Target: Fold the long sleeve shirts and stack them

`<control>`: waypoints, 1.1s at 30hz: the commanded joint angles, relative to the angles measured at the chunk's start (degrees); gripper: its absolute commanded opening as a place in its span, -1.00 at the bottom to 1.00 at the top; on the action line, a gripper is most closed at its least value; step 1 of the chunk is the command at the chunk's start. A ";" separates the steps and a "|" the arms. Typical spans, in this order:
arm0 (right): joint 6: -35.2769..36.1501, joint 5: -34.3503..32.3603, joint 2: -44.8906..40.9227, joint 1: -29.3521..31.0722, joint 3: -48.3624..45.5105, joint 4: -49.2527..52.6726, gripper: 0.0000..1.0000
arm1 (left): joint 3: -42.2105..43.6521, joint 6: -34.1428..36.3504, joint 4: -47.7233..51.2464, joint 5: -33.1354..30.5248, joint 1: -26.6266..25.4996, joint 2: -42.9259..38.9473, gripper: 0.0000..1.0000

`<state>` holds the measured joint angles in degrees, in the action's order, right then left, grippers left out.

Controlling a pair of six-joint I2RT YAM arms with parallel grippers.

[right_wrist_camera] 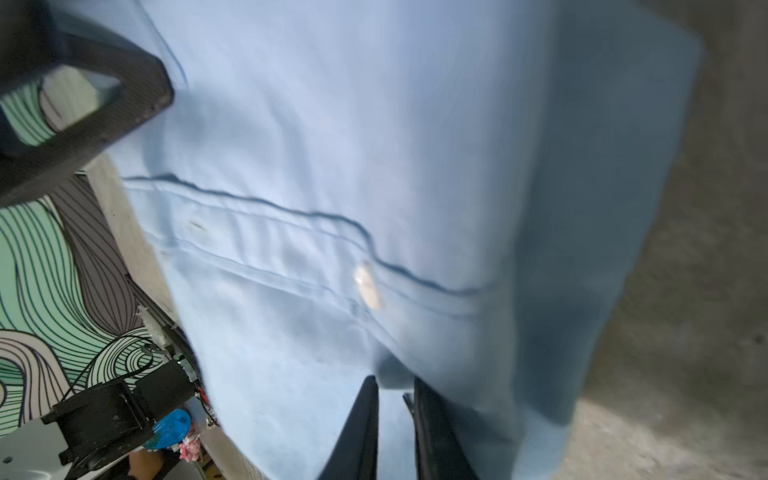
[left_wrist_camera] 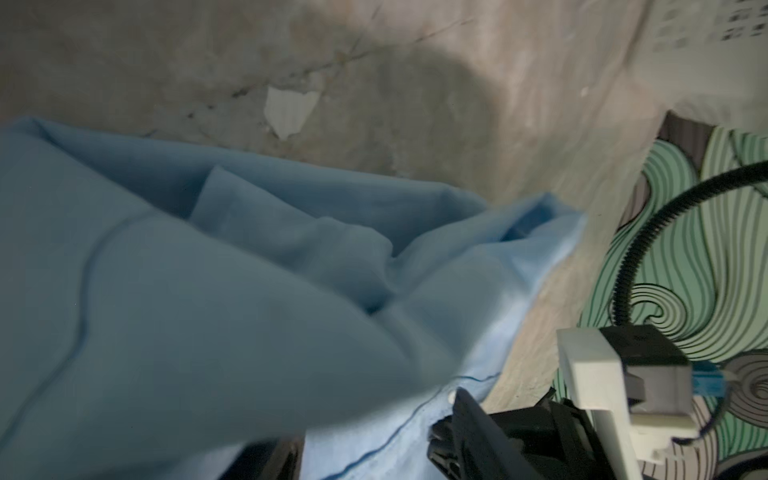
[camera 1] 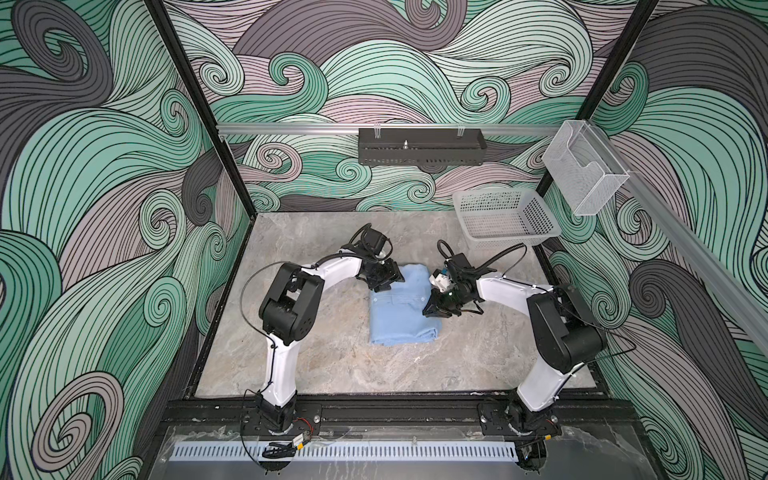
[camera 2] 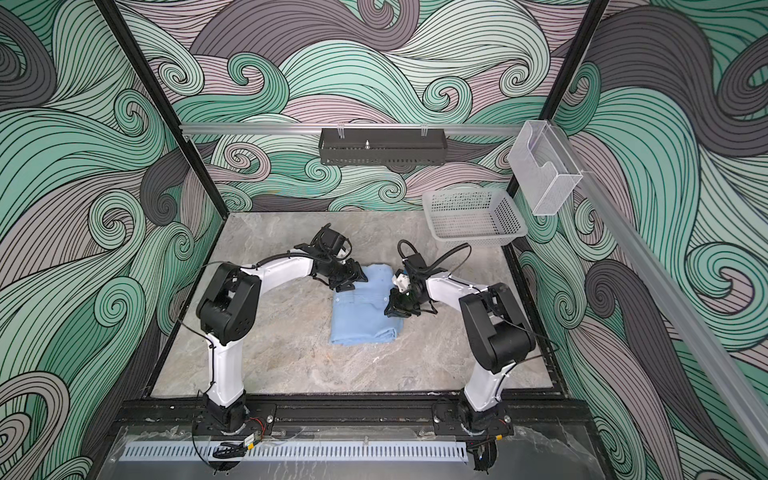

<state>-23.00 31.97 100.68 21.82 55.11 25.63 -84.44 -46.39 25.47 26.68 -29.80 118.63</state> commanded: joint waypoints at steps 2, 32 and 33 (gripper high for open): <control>0.43 -0.75 2.79 -0.72 -0.67 1.68 -0.62 | -3.38 3.26 3.12 3.19 -0.16 2.95 0.19; -7.26 -0.57 -6.88 5.52 -10.90 -0.48 -0.46 | 11.94 0.63 0.52 11.35 0.08 -9.36 0.27; -7.01 -1.04 -6.90 5.28 -10.81 0.07 -0.45 | 12.34 0.51 0.69 11.38 0.33 -8.29 0.27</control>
<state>-29.89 33.98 93.25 27.59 44.03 23.55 -72.40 -45.04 25.80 35.20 -29.26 108.27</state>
